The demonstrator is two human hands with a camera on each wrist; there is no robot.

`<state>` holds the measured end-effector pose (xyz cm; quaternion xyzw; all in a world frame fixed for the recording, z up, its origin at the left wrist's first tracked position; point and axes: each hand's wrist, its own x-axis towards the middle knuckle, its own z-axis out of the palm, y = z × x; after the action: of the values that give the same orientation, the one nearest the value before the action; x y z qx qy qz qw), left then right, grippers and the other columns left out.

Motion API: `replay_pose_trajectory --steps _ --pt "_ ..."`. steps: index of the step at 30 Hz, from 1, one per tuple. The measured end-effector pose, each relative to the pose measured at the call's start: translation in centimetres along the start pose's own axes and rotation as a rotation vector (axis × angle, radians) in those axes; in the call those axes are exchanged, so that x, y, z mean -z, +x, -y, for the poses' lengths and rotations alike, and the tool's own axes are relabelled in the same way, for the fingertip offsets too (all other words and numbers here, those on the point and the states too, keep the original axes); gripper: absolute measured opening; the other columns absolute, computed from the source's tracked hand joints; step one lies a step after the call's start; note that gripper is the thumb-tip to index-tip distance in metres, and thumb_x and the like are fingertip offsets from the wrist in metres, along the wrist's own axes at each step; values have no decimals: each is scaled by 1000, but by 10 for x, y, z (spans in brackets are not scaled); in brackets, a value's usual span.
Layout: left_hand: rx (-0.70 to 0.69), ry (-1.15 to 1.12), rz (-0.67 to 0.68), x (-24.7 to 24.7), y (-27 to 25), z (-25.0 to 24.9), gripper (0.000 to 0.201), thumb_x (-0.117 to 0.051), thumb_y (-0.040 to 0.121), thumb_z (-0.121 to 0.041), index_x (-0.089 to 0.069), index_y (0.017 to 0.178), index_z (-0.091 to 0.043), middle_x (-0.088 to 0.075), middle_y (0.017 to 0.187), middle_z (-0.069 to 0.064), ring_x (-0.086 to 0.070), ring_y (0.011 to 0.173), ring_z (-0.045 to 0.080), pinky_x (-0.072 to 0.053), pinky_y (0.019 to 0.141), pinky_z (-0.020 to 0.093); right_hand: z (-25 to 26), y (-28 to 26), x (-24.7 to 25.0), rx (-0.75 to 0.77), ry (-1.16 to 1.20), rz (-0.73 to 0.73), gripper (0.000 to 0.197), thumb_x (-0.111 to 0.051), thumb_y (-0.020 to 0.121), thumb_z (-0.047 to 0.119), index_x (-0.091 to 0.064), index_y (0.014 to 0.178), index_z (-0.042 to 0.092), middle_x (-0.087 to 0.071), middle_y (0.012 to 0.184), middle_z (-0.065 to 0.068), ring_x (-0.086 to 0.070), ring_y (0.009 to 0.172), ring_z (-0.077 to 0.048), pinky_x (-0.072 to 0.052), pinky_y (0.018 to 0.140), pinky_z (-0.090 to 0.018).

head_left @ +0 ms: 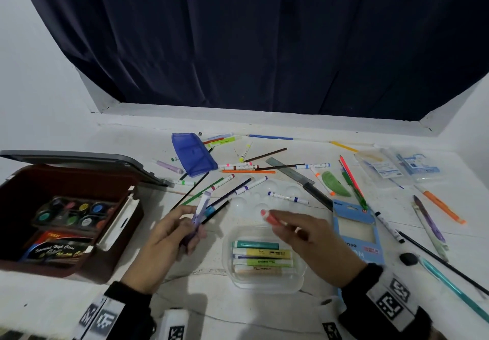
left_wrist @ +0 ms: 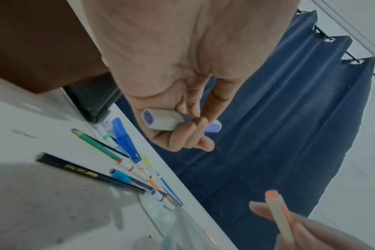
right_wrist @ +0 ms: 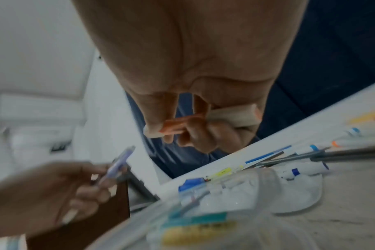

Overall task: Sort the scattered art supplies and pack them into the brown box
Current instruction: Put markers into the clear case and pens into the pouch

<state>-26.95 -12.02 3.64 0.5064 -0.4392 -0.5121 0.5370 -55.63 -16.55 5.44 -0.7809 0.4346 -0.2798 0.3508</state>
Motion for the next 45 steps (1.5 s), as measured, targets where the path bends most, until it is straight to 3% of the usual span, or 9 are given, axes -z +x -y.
replay_pose_trajectory --steps 4,8,14,16,23,30,33,38,45 --pt "-20 88 -20 5 -16 3 18 -56 96 -10 -65 111 -15 -58 77 22 -46 60 25 -42 52 23 -10 0 -15 50 -358 230 37 -41 104 35 -53 138 33 -48 100 6 -48 76 -6 -36 69 -15" --pt "-90 201 -21 10 -21 2 24 -66 87 -15 -69 108 -27 -54 79 26 -46 59 25 -44 57 29 -11 2 -18 109 -497 331 31 -43 103 29 -63 126 25 -49 109 6 -52 85 -10 -40 76 -20" --pt "-91 292 51 10 -23 3 20 -64 90 -22 -70 106 -33 -53 87 18 -44 64 19 -37 59 28 -13 9 -29 219 -606 339 28 -48 98 32 -70 113 22 -61 103 2 -54 95 -18 -47 81 -34" --pt "-135 448 116 10 -24 5 27 -65 91 -22 -69 113 -37 -58 89 0 -50 67 17 -42 61 23 -13 11 -32 223 -631 341 27 -49 97 33 -70 112 23 -62 102 1 -55 94 -20 -47 80 -36" --pt "-206 664 280 -3 -20 9 25 -78 85 -28 -76 108 -39 -64 97 -12 -65 91 12 -54 80 30 -21 12 -42 253 -682 275 17 -62 88 38 -74 97 30 -63 83 5 -60 74 -19 -40 61 -29" --pt "-320 930 422 -17 -5 13 27 -69 86 -42 -71 112 -46 -60 95 -18 -59 91 -1 -49 78 21 -33 6 -42 229 -596 163 16 -65 80 41 -74 82 28 -59 77 8 -57 67 -14 -40 57 -25" --pt "-351 1027 465 -26 2 14 23 -67 88 -43 -71 111 -45 -56 93 -20 -52 88 -3 -43 76 18 -39 0 -28 157 -439 108 28 -54 82 44 -74 92 25 -60 88 9 -59 80 -13 -50 67 -28" --pt "-354 1138 508 -47 10 23 25 -66 89 -40 -72 113 -41 -50 93 -18 -43 86 -2 -33 79 25 -54 -5 -12 168 -404 -75 7 -65 87 29 -70 90 28 -59 94 16 -54 92 -8 -50 77 -34" --pt "-315 1300 518 -76 12 24 29 -67 89 -44 -69 118 -45 -57 106 -15 -49 105 6 -23 83 28 -67 -9 -14 117 -404 46 33 -49 88 41 -69 109 27 -67 113 12 -57 115 -13 -50 96 -39"
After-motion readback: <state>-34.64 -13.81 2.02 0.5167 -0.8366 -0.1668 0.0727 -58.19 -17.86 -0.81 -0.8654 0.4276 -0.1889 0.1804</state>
